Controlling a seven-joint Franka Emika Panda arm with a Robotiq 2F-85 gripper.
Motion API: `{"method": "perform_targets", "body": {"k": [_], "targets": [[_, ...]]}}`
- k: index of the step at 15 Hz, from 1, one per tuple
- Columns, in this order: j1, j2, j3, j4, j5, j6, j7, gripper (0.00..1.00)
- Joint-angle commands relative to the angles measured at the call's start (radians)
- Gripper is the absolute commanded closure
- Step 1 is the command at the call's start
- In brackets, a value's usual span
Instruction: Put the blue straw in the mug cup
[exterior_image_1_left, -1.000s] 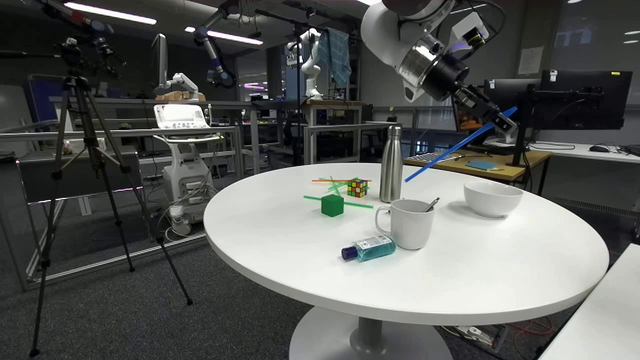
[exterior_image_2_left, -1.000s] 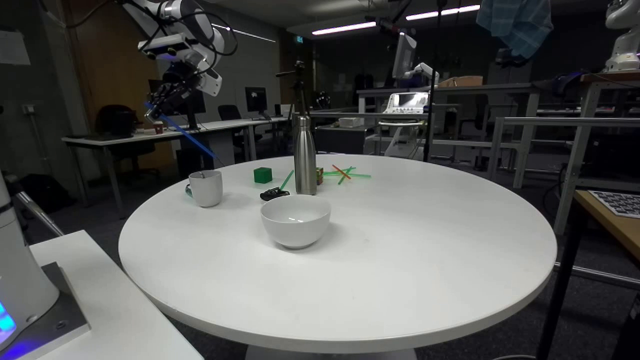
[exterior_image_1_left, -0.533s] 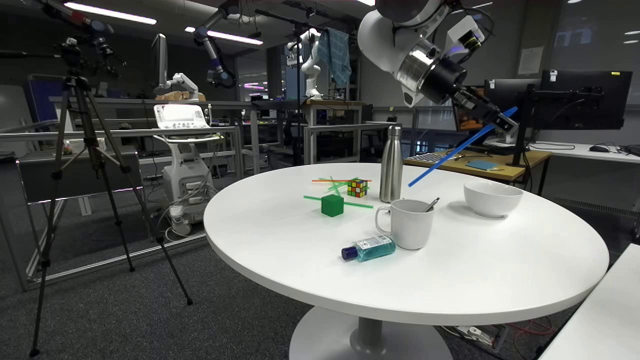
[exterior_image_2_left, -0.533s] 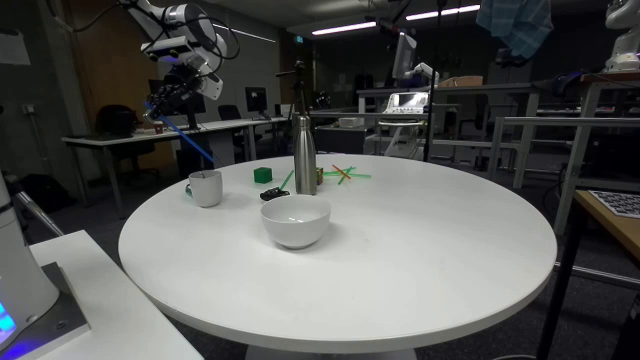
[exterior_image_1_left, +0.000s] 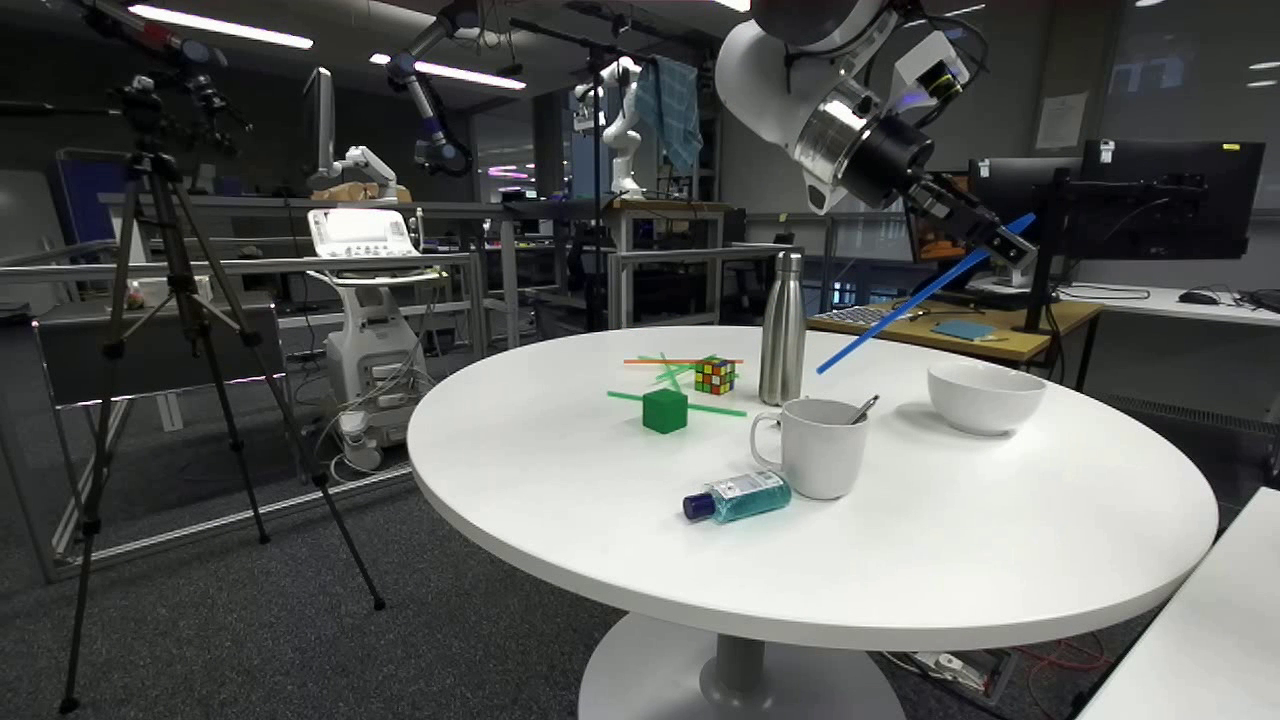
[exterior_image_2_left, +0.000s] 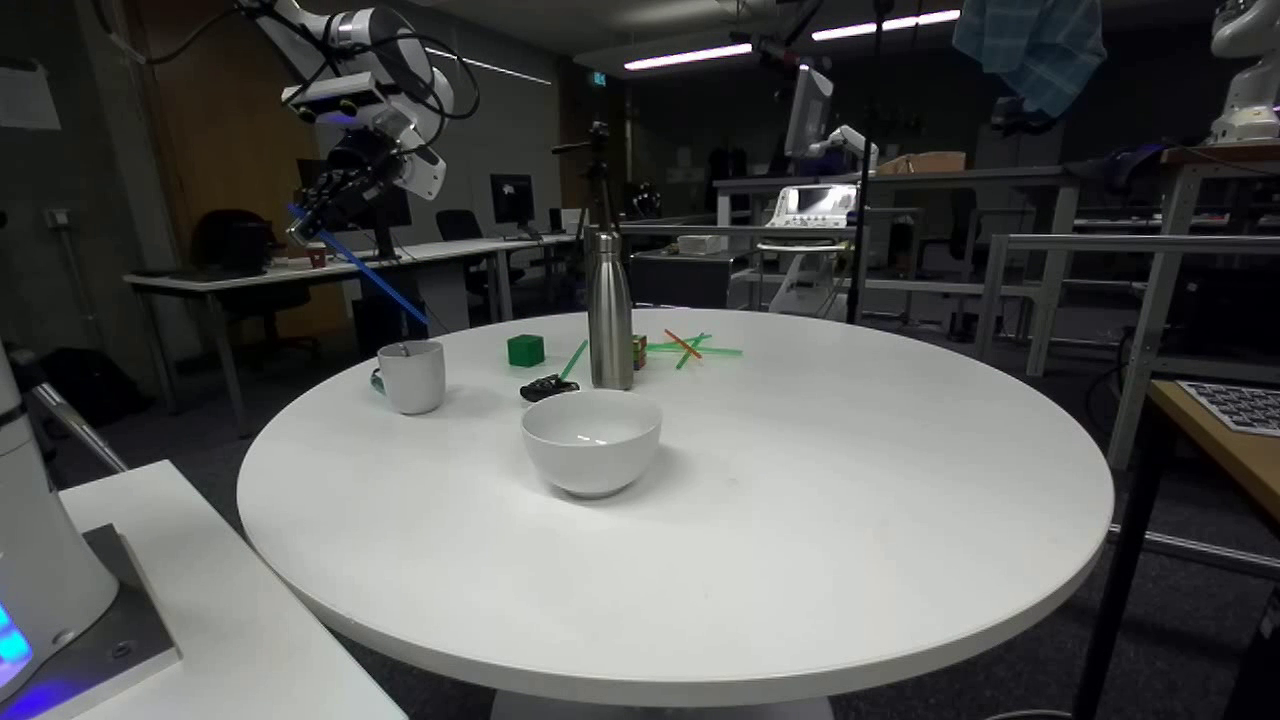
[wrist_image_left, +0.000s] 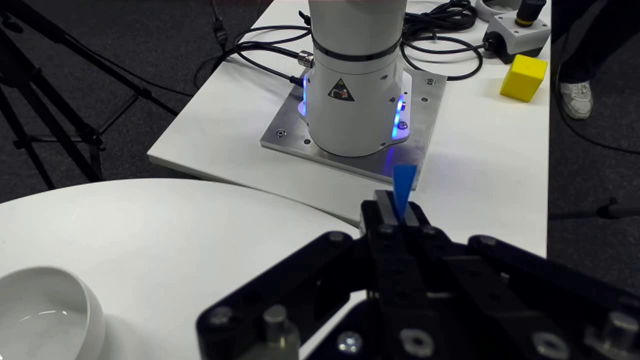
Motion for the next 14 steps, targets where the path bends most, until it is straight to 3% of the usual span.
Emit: {"method": "perform_targets", "body": {"k": [1,14], "targets": [[-0.003,0.001,0.003,0.002,0.0,-0.002,0.001,0.99],[-0.002,0.005,0.004,0.004,0.001,-0.012,0.002,1.0]]}}
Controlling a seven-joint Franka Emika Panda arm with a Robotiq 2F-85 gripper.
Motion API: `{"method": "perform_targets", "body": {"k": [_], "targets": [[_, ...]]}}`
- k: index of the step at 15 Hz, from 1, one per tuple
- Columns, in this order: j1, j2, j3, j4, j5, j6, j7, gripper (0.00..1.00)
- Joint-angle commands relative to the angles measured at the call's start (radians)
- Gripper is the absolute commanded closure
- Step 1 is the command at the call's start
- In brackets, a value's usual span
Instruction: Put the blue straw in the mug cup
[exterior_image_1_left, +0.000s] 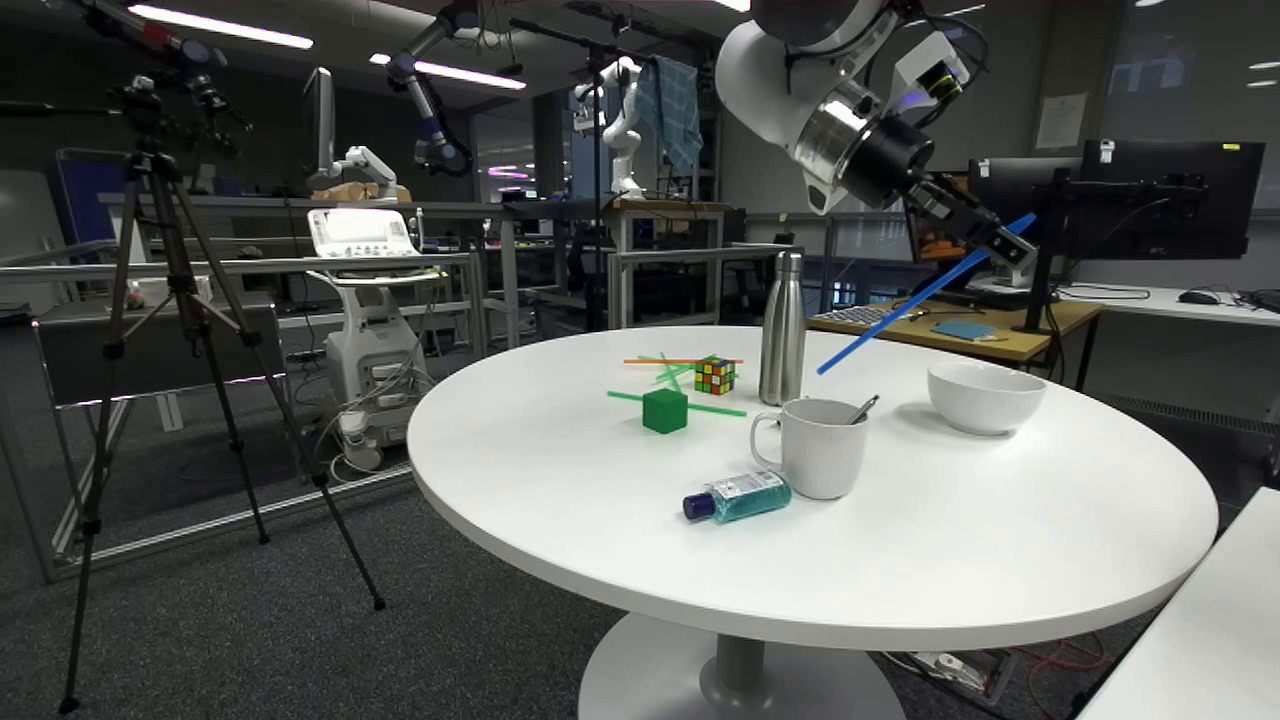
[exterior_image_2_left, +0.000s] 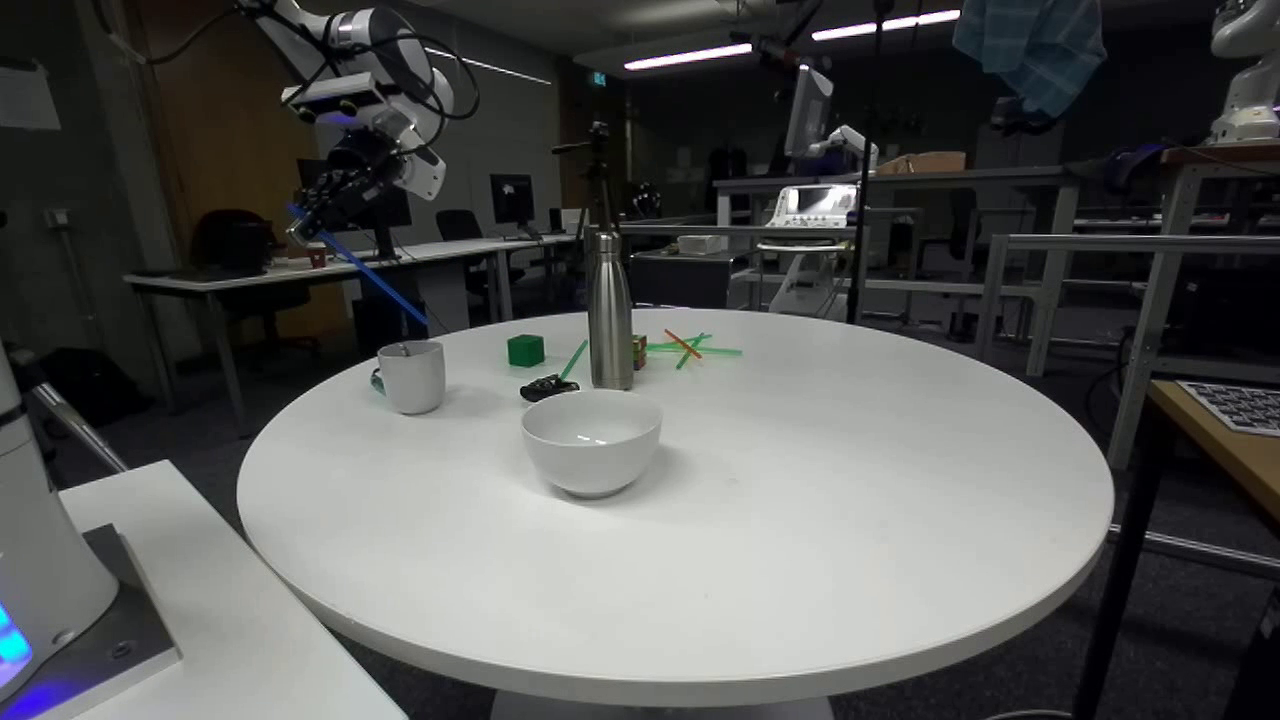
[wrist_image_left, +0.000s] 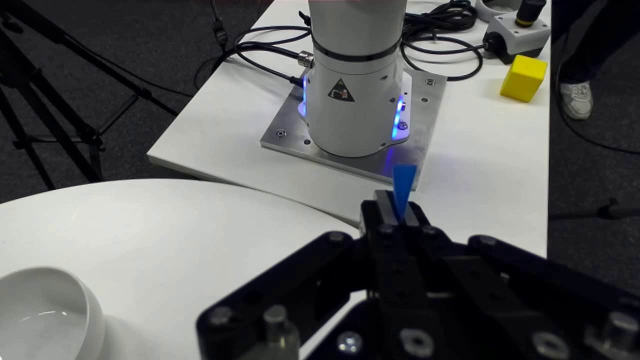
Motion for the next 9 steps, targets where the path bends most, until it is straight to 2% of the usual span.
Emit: {"method": "perform_targets", "body": {"k": [1,9], "targets": [[-0.002,0.007,0.004,0.006,0.002,-0.016,0.001,1.0],[0.001,0.047,0.006,0.019,0.017,-0.098,0.002,1.0]]}}
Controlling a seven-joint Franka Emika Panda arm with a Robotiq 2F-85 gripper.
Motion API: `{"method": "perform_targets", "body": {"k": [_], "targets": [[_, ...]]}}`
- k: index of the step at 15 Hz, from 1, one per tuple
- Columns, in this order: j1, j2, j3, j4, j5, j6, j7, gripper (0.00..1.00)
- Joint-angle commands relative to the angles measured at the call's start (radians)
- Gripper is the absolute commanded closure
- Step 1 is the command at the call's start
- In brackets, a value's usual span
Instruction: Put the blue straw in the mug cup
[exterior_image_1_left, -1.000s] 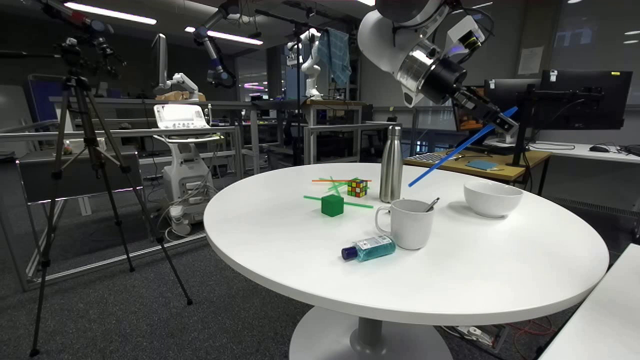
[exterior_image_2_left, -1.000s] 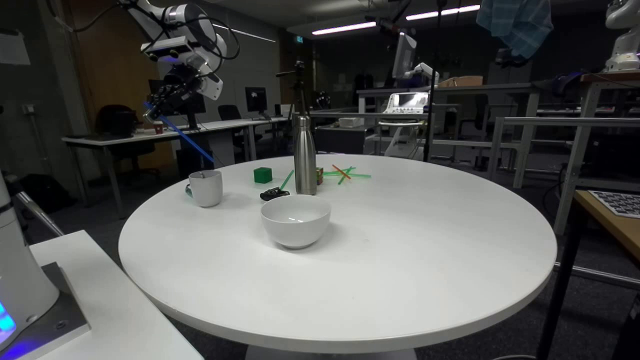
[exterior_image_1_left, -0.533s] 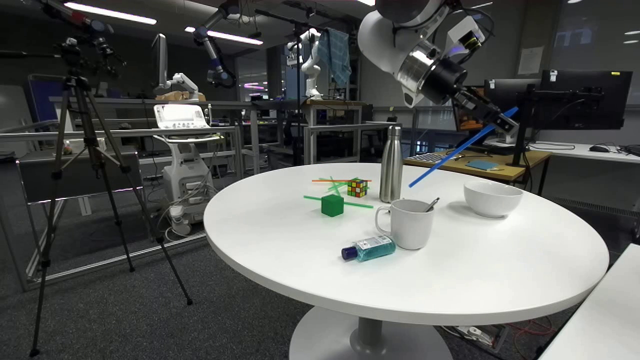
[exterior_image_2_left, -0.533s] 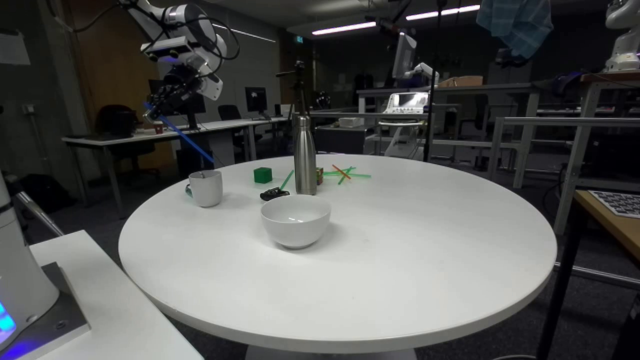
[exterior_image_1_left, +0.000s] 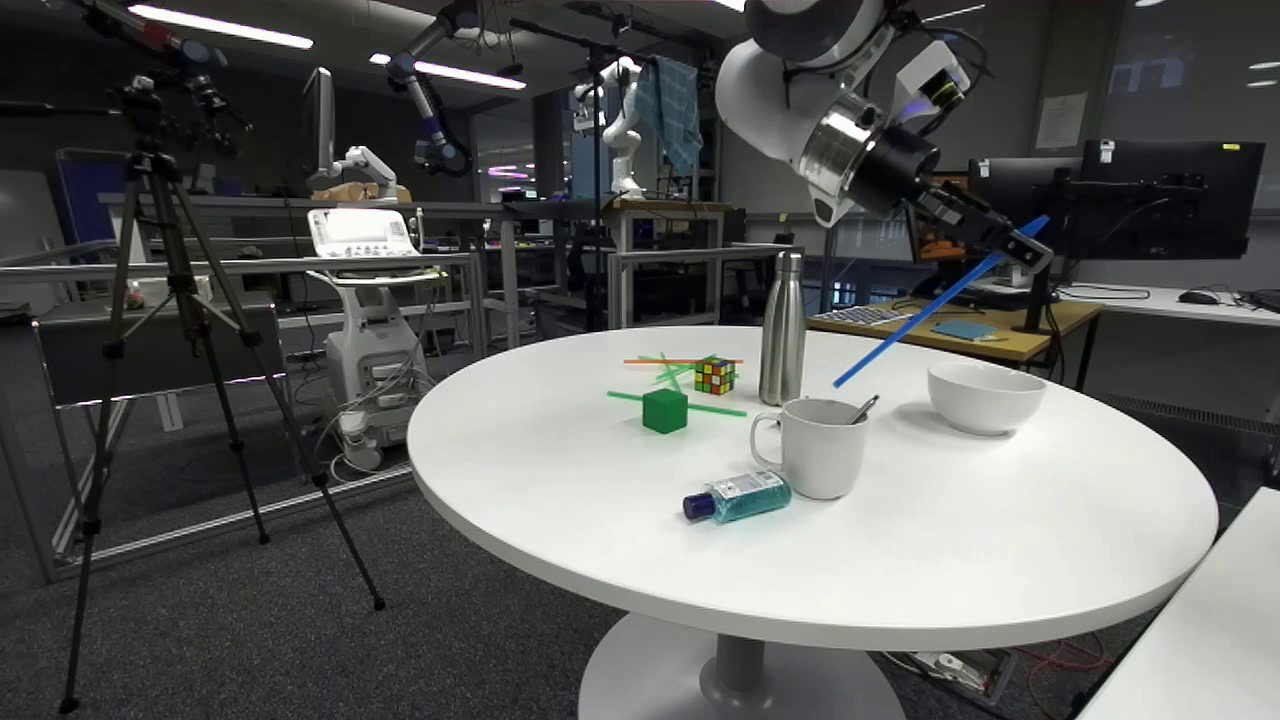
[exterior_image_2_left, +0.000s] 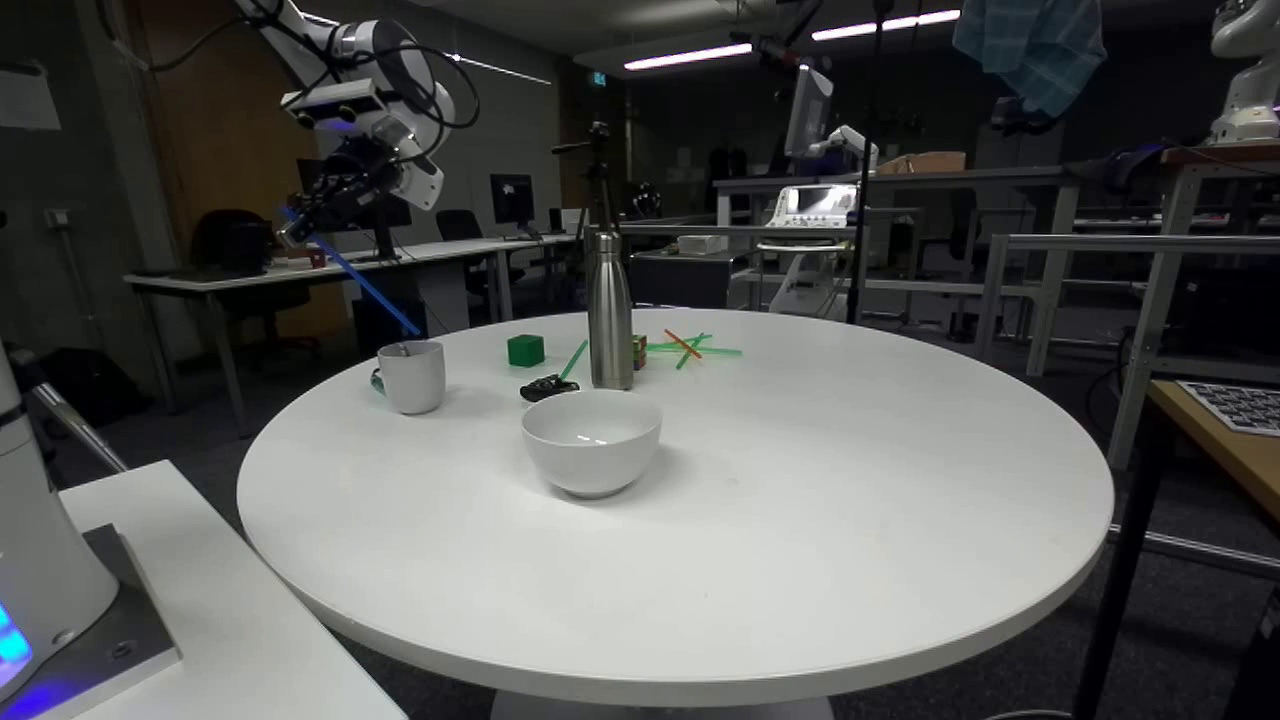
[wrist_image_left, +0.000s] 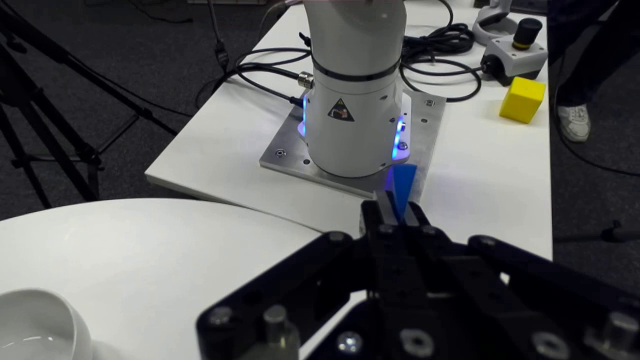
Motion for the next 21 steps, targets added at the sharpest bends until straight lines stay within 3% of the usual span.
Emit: {"method": "perform_targets", "body": {"k": [1,21], "targets": [[0.001,0.03,0.006,0.027,0.017,-0.072,0.001,1.0],[0.011,0.122,0.03,0.081,-0.018,-0.07,-0.075,1.0]]}}
